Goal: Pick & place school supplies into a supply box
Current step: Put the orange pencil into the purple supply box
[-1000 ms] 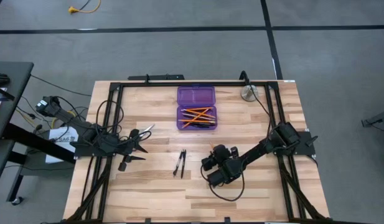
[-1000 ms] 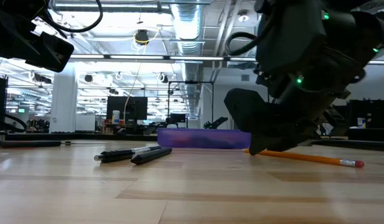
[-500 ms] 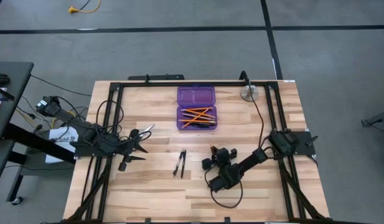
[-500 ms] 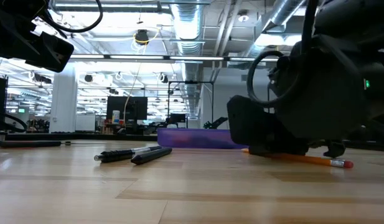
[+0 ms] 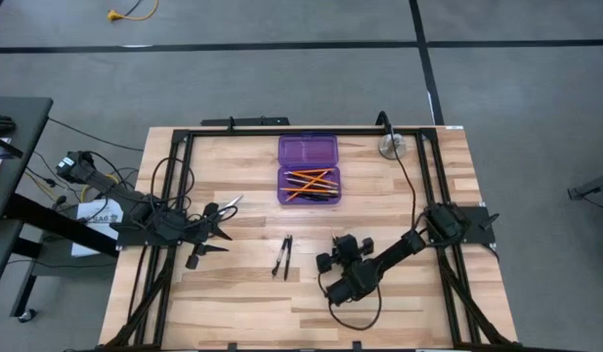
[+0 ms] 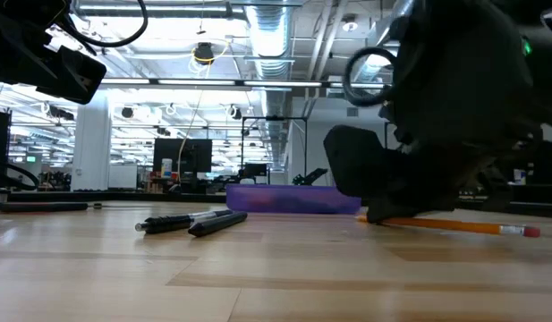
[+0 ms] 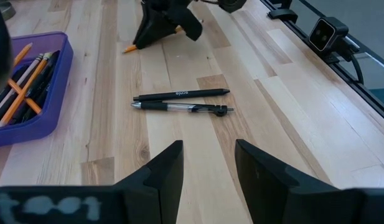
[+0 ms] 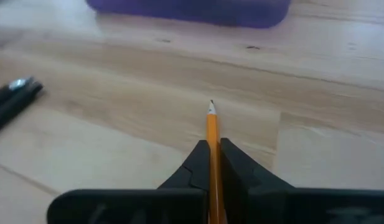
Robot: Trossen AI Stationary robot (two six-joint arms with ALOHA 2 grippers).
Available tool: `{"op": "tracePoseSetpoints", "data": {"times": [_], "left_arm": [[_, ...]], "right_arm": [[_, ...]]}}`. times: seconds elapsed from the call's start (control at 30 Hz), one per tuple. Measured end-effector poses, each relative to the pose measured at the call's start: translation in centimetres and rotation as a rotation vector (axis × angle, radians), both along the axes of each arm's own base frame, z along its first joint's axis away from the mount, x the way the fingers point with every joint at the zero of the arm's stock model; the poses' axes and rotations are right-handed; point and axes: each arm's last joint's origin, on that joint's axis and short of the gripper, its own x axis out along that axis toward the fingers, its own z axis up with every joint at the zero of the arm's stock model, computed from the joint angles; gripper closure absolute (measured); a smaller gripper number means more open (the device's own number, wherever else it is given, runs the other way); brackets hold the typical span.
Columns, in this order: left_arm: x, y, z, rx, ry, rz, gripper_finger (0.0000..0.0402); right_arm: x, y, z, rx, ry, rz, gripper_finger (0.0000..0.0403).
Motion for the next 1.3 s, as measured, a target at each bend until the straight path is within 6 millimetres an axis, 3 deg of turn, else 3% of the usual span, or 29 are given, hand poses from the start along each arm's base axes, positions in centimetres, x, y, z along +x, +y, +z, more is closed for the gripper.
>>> {"op": "tracePoseSetpoints", "data": {"times": [1.0,1.3], "left_arm": [[0.0,0.0,0.0,0.001,-0.001,0.001,0.0269],[0.0,0.0,0.0,0.000,-0.001,0.001,0.0269]], "right_arm": [[0.7,0.0,1.1,-0.032,0.023,0.038,0.0403],[2.3,0.4,3.5,-0.080,0.075,0.084,0.0403]]}}
